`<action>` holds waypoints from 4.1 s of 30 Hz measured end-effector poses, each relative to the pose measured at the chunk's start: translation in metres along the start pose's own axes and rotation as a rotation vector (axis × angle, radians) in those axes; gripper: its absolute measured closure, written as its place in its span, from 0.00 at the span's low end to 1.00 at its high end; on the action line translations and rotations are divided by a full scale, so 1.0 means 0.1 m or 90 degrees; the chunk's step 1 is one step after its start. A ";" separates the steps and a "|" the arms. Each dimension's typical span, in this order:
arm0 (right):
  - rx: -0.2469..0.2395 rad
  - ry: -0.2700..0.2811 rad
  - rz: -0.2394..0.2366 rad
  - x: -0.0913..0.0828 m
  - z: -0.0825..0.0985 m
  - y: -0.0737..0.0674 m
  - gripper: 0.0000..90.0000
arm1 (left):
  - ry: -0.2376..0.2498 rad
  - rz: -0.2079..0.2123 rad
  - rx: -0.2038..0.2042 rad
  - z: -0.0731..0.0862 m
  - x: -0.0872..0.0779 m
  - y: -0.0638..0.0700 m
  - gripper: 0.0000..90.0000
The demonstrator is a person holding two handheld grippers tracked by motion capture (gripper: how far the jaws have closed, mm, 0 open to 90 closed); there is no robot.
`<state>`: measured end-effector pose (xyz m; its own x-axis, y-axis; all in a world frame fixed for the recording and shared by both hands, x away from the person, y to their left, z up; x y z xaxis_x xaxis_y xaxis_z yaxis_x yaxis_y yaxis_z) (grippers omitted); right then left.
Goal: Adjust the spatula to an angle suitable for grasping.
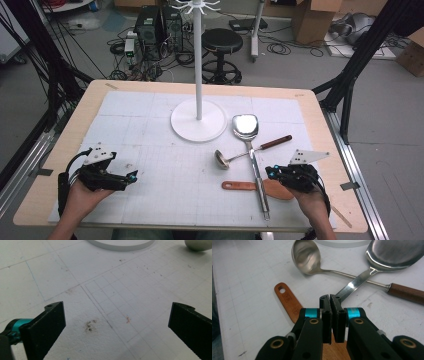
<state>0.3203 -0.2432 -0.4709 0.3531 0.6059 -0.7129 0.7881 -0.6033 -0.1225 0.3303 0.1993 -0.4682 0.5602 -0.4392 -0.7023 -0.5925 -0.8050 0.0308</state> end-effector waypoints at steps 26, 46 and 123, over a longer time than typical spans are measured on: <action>0.005 -0.078 -0.011 0.23 0.11 0.06 0.99 | -0.005 -0.001 0.003 0.00 0.02 0.01 0.02; 0.004 -0.070 -0.020 0.26 0.04 0.03 0.97 | -0.005 -0.001 0.005 0.00 0.03 0.00 0.02; 0.068 -0.178 0.133 0.51 -0.04 0.59 0.80 | -0.002 0.009 0.008 -0.03 0.05 0.02 0.02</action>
<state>0.3865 -0.2461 -0.5118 0.3378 0.3072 -0.8897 0.6510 -0.7589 -0.0149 0.3338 0.1944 -0.4694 0.5498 -0.4486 -0.7046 -0.6074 -0.7938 0.0315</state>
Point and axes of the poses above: each handheld gripper's, and its own axes: x roughly forward along the jaws, z roughly out of its underside, y roughly to its right, the point moved 10 cm from there along x, roughly forward along the jaws, and after that the axes turned 9 degrees about -y, right-handed, at the moved point
